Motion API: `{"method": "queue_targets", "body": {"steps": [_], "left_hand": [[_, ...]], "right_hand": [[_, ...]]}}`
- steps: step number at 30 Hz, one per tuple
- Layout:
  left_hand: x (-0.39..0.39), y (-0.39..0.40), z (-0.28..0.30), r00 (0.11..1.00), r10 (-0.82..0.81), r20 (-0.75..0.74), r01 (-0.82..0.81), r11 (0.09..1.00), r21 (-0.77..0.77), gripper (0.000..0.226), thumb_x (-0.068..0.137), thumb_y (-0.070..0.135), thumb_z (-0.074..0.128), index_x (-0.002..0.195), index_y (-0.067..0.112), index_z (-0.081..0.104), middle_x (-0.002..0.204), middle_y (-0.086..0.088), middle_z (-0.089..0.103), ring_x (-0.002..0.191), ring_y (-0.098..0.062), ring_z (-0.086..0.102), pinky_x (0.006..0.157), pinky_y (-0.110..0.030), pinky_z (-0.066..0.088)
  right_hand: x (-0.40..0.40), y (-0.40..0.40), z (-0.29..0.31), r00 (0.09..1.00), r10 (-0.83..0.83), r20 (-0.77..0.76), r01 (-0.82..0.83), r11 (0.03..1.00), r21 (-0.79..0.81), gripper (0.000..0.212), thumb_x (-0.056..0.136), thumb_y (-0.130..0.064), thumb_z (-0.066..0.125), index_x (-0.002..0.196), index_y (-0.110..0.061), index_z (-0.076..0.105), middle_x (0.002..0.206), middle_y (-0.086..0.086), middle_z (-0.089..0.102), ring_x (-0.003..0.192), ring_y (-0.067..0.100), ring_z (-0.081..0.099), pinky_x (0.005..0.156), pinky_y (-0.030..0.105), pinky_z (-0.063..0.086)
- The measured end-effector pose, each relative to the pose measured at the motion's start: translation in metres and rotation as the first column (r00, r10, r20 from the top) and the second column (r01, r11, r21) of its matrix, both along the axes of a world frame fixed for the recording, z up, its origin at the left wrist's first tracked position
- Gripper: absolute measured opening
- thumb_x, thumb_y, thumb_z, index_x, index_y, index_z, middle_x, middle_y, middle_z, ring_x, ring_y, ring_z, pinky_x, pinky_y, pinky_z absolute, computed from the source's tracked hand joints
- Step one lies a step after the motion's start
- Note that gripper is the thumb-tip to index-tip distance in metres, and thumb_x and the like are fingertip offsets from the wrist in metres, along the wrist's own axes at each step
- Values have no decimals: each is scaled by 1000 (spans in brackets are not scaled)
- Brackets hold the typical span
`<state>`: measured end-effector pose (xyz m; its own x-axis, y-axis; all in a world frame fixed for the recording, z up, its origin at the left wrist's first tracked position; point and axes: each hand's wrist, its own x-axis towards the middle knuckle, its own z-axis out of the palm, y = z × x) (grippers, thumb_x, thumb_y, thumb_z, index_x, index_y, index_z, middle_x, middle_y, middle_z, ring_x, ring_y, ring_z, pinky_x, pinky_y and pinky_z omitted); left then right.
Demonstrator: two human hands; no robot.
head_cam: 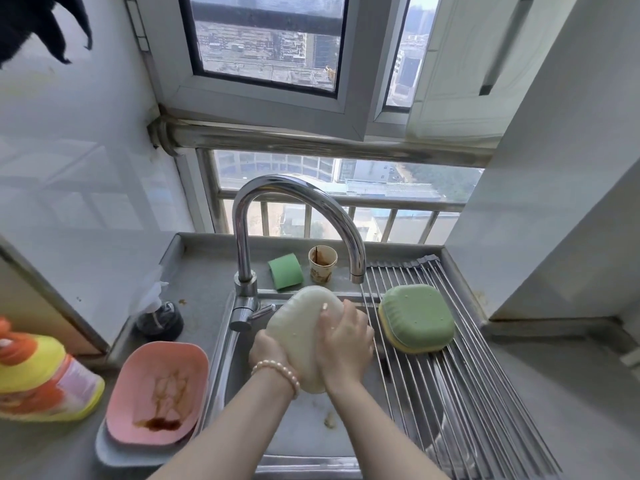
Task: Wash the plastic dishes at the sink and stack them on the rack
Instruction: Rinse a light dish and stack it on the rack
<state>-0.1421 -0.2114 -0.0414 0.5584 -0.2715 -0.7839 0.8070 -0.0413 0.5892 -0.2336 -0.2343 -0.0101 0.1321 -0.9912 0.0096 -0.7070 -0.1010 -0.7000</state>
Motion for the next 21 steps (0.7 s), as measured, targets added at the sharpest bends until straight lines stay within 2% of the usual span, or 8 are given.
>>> {"method": "queue_targets", "body": {"steps": [3,7,9,11,13,15,17,21], "left_hand": [[-22,0,19,997,74,-13,-74,997,-30,32,92,34,45,89,5,59,92,-15,65,87,-30,63,88,-45,52],[-32,2,16,988,-4,157,1,1000,20,62,90,65,39,86,5,54,101,-18,64,95,-35,63,91,-51,51],[-24,7,12,929,-161,333,130,985,112,56,88,60,51,81,5,55,97,-17,66,85,-31,62,87,-49,52],[-10,10,12,830,-359,426,319,933,165,45,78,47,72,89,7,55,98,-14,66,82,-26,61,84,-45,53],[3,10,15,718,-541,439,485,840,242,57,66,35,85,102,6,54,101,-12,64,84,-23,61,75,-36,54],[12,4,20,706,-567,425,515,822,242,53,63,31,88,99,4,59,96,-10,67,77,-20,62,64,-29,51],[9,1,29,832,-417,366,398,908,131,39,64,29,87,81,4,63,82,-9,69,68,-21,62,65,-30,53],[-12,-7,30,984,-105,141,103,994,20,38,66,29,85,79,3,60,74,-5,64,69,-22,63,76,-35,55]], "right_hand": [[3,15,-9,912,-254,323,202,961,186,67,91,-52,49,147,-20,30,143,11,34,125,29,43,95,36,38],[-3,3,-30,671,-608,424,284,739,611,55,85,-49,63,123,-12,51,118,12,60,101,32,59,89,41,48],[-9,-8,-32,679,-577,453,252,763,595,40,86,-47,63,107,-13,57,104,9,65,90,28,61,83,42,51],[-19,-23,-29,795,-409,448,167,858,486,27,91,-39,59,97,-13,64,92,5,67,84,23,60,75,34,49],[-28,-35,-19,897,-178,404,9,922,388,29,95,-34,53,84,-12,67,78,3,66,76,21,59,67,31,45],[-32,-42,-8,941,15,337,-123,946,301,38,97,-34,48,75,-9,67,70,2,63,73,21,57,65,32,43],[-23,-44,-2,982,133,137,-158,968,194,39,99,-36,39,82,-12,65,80,4,65,82,25,58,70,34,43],[3,-27,-3,916,150,-372,-183,982,-54,50,95,-42,32,138,-20,48,133,9,53,124,28,46,103,42,32]]}}
